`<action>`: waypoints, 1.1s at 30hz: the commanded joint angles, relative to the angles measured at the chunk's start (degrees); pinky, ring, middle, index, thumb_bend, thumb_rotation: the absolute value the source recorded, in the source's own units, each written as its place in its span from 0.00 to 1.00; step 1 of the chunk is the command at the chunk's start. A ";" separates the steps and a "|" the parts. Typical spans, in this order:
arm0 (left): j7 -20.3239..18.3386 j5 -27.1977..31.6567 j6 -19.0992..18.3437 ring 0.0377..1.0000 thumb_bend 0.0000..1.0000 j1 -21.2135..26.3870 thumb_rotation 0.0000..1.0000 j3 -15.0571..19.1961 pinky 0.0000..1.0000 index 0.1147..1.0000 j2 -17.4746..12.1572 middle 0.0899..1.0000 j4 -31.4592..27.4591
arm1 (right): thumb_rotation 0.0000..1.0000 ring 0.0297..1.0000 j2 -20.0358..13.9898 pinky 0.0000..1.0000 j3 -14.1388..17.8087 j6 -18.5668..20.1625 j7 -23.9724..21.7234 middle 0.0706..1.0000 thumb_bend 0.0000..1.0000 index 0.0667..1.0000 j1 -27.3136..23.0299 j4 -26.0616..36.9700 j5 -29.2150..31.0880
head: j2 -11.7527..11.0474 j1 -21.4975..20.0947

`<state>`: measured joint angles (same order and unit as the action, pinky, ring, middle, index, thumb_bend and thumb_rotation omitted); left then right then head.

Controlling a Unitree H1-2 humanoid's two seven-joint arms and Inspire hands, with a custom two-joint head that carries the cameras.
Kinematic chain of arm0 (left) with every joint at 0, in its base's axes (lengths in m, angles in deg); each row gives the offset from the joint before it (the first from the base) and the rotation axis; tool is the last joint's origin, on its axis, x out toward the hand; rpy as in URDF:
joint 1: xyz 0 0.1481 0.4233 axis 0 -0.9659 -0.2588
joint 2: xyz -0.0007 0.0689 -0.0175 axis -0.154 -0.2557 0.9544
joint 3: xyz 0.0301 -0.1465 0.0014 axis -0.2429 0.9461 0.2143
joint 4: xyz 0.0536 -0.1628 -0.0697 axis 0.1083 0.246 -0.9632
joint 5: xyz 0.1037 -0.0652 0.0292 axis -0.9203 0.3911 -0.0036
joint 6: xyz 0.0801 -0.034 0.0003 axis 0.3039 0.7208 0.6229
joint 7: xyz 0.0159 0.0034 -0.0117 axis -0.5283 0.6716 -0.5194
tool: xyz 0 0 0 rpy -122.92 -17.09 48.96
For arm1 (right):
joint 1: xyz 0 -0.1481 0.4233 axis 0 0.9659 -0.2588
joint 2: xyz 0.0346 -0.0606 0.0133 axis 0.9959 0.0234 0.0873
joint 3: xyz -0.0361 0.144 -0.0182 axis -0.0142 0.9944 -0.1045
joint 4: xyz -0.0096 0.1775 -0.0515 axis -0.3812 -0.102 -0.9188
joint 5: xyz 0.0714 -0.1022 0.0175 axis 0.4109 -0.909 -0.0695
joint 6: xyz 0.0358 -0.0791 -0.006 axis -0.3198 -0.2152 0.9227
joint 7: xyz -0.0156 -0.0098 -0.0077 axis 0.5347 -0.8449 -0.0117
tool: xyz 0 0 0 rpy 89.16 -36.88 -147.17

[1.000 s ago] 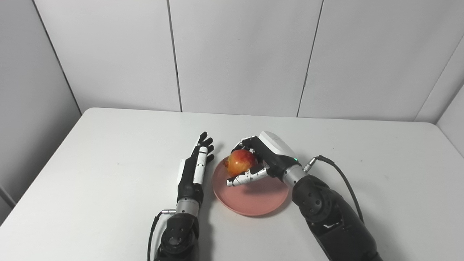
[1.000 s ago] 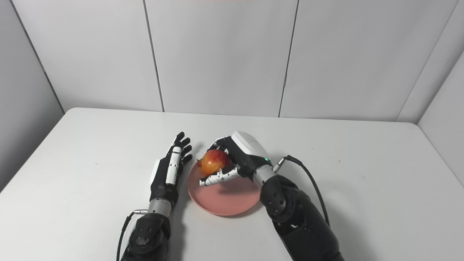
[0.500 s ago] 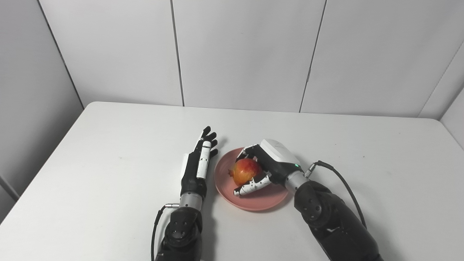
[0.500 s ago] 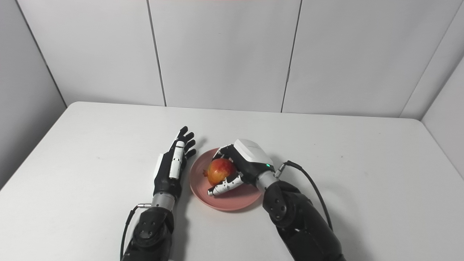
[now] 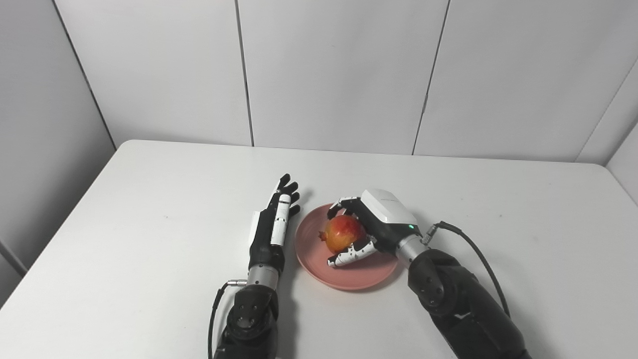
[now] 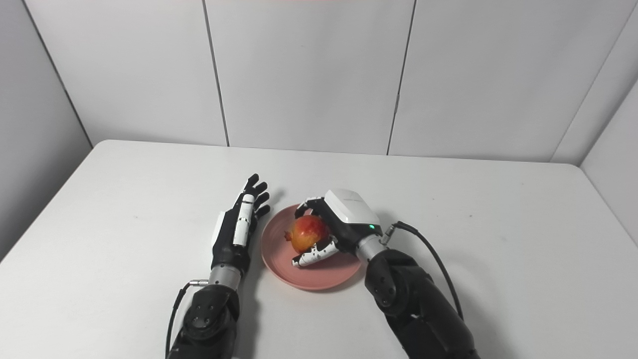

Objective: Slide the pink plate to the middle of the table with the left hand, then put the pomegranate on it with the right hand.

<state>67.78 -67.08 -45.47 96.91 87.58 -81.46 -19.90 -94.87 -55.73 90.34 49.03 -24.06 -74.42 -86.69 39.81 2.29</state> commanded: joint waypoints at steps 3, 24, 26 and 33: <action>0.06 -0.07 -1.01 0.91 0.41 0.15 1.00 -0.45 0.88 0.90 0.52 0.91 -0.14 | 0.14 0.42 -0.87 0.36 -0.01 -3.36 1.85 0.48 0.45 0.59 -2.15 0.49 -1.67 | 0.08 0.05; -0.14 0.11 -0.99 0.91 0.41 0.13 1.00 -0.37 0.88 0.89 0.30 0.90 -0.22 | 0.49 0.75 -1.94 0.66 0.83 -6.45 4.21 0.80 0.83 0.85 -1.55 3.45 -3.31 | 0.19 -0.22; -0.14 0.21 -0.99 0.91 0.41 0.12 1.00 -0.32 0.88 0.89 0.34 0.91 -0.23 | 0.52 0.80 -1.91 0.73 1.02 -6.37 3.91 0.83 0.85 0.88 -1.48 3.77 -2.98 | 0.18 -0.25; -0.32 0.24 -1.08 0.91 0.41 0.09 1.00 -0.39 0.89 0.90 0.24 0.91 -0.38 | 0.59 0.90 -2.20 0.86 1.15 -7.35 4.19 0.91 0.90 0.96 -1.39 3.80 -2.50 | 0.20 -0.22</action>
<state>67.73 -67.07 -45.60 96.90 87.55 -81.46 -20.02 -96.72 -55.34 86.35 51.75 -23.55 -72.20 -89.12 39.99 2.02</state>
